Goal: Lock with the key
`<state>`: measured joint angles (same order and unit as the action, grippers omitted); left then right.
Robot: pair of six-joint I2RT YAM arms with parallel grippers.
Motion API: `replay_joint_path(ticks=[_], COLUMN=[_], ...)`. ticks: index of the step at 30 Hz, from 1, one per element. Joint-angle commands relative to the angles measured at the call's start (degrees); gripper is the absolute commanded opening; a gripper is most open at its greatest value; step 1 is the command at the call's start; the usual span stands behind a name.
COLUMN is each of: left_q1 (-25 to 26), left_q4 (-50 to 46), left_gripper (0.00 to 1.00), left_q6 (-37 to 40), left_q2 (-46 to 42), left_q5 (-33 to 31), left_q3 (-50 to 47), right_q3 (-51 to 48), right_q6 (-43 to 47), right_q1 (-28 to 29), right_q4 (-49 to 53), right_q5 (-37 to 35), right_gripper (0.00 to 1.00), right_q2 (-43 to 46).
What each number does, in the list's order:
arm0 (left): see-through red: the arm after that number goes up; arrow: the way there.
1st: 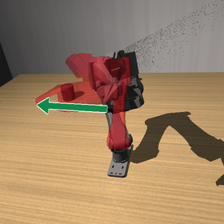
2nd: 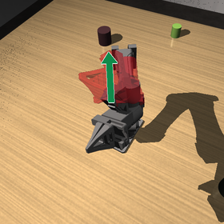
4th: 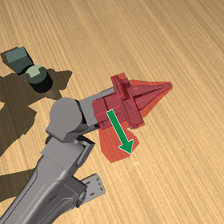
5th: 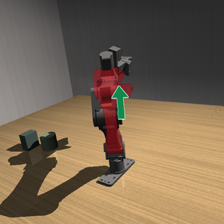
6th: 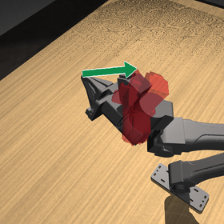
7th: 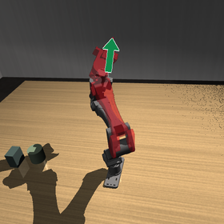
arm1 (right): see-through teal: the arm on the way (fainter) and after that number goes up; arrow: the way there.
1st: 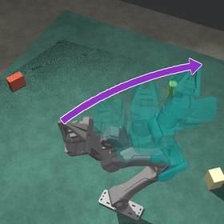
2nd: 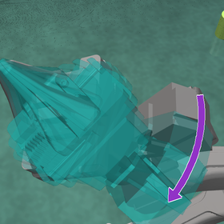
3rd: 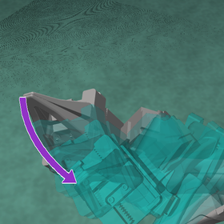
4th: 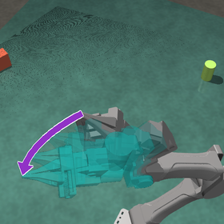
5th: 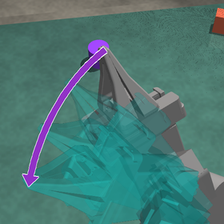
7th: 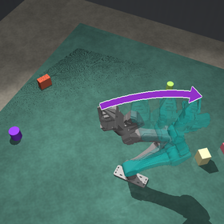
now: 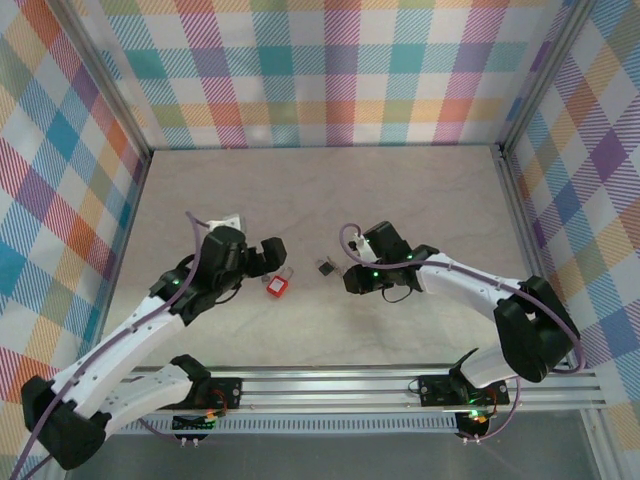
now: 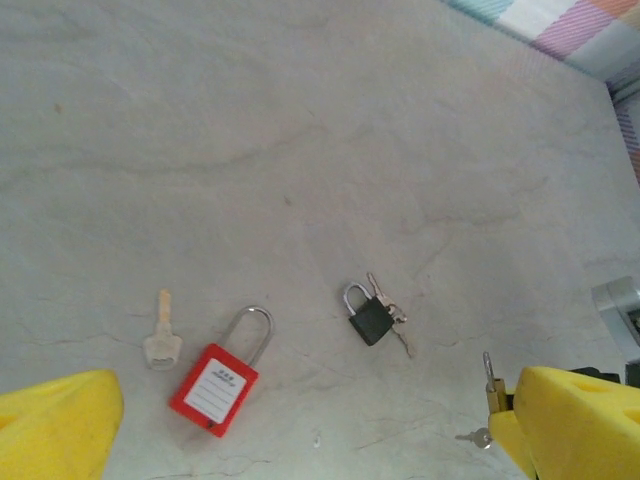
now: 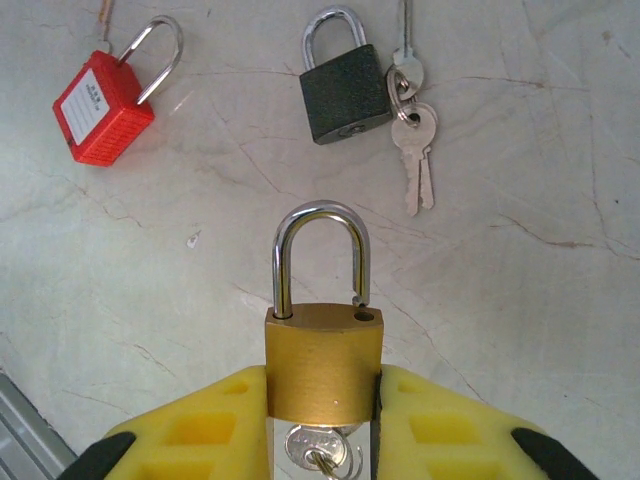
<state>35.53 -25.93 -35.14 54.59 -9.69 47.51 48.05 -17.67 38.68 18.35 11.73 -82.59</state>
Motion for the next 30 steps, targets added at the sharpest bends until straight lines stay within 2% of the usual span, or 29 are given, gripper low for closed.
replay_joint_path(ticks=[1,11,19,30], left_q1=[0.2,1.9,4.1,7.6], left_q4=[6.6,18.2,25.2,29.0], left_gripper=[1.00,1.00,0.99,0.88], left_q6=[-3.5,-8.7,-13.2,-15.1], left_q2=[4.2,18.8,23.9,29.3], left_q5=[3.3,10.3,13.9,16.0], left_q3=[-0.4,1.7,2.1,1.9], right_q3=[-0.6,-1.3,-1.5,-1.7], right_q6=[1.1,1.5,1.7,1.6], right_q1=[0.5,1.4,1.8,2.0], right_q4=[-2.2,-3.4,-3.8,-4.1], right_q5=[1.6,2.9,3.0,2.7], right_gripper=[0.25,0.25,0.25,0.25], right_q2=[2.1,3.6,4.0,4.5])
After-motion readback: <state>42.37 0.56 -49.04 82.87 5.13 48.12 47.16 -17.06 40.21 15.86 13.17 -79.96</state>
